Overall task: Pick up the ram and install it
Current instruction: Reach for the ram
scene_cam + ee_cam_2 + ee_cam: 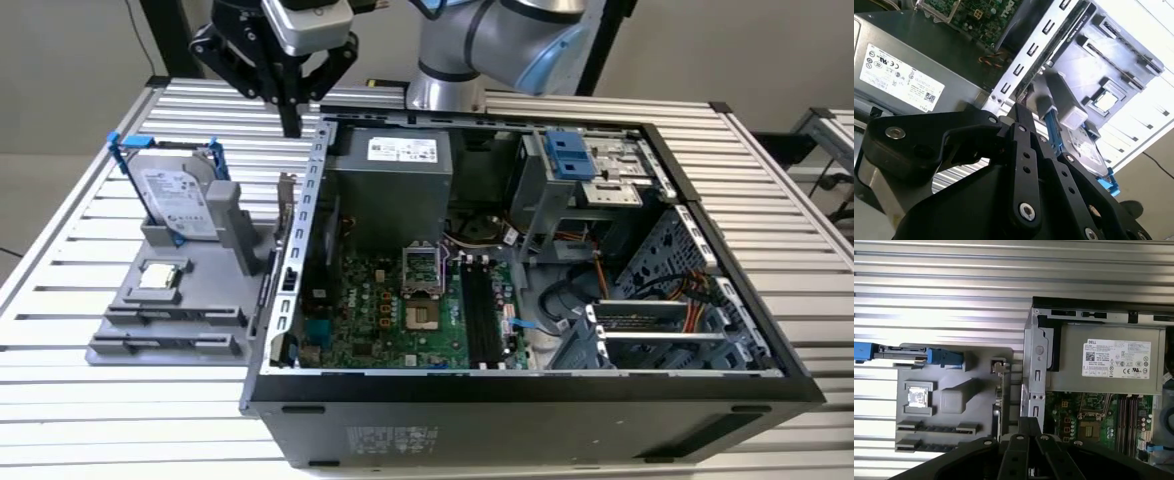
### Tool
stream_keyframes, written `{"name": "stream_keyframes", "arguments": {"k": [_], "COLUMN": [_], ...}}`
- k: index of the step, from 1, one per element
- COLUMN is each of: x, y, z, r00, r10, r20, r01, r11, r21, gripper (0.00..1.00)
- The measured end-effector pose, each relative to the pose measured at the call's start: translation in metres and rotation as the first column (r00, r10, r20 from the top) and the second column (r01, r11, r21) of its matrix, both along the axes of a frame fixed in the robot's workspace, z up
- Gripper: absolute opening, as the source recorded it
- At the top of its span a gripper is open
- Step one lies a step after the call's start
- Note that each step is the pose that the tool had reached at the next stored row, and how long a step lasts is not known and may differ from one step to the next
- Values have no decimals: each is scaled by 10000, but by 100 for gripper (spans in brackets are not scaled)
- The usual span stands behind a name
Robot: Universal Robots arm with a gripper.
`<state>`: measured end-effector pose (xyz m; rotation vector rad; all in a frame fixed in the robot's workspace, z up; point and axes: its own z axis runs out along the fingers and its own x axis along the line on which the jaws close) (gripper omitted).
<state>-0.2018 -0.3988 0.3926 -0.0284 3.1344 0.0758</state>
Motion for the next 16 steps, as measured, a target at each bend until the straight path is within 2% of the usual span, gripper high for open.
{"name": "stream_keyframes", "arguments": {"k": [16], "x": [-289], "y": [0], "z": [0], "r00": [9999], "r10": [-145], "r20": [-9], "r01": [145], "r11": [9999], "r21": [0], "gripper": [0]}}
